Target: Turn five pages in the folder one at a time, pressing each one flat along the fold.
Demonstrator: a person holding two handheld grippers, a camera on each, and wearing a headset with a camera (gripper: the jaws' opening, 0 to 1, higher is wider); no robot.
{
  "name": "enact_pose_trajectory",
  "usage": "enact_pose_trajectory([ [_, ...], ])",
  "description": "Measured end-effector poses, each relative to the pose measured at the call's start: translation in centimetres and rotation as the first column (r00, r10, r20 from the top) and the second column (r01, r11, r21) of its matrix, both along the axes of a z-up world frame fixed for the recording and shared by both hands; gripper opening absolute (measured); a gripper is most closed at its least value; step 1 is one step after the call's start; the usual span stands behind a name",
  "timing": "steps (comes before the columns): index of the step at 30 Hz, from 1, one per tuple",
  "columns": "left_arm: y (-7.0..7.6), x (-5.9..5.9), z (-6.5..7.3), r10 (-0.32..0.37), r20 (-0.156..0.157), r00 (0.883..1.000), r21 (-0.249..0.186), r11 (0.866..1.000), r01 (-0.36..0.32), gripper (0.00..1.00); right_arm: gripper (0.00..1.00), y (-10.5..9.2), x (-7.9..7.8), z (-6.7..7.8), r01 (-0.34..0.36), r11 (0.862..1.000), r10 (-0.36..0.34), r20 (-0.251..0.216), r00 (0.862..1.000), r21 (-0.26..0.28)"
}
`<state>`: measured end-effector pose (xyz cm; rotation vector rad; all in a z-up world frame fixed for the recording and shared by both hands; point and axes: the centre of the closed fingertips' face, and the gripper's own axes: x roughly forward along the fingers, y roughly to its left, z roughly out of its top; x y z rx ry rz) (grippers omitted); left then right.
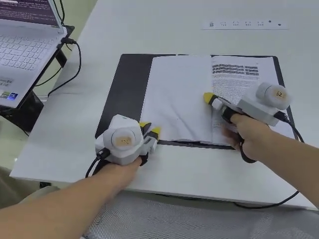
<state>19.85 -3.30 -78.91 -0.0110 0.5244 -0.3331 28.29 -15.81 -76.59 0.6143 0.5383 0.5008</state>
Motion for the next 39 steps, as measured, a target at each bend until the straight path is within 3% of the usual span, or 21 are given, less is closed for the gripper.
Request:
enact_pose_trajectory([
  [21,0.1,-0.1,0.1,0.0,0.011,1.0,-0.003,1.0,0.0,0.13,0.0,0.3,-5.0,-0.7,-0.052,0.998,0.051,-0.017,0.999,-0.029],
  [28,0.1,-0.2,0.1,0.002,0.012,1.0,-0.002,1.0,-0.002,0.13,0.0,0.0,-7.8,-1.2,-0.071,0.997,0.07,-0.028,0.997,-0.041],
  [35,0.1,-0.3,0.2,0.005,0.009,1.0,0.001,1.0,-0.005,0.13,0.0,-0.4,-9.6,-1.4,-0.072,0.997,0.07,-0.074,0.995,-0.021],
  [39,0.1,-0.3,0.2,0.004,0.008,1.0,0.002,1.0,-0.005,0.13,0.0,-0.6,-10.6,-1.5,-0.037,0.999,0.039,-0.114,0.993,0.014],
])
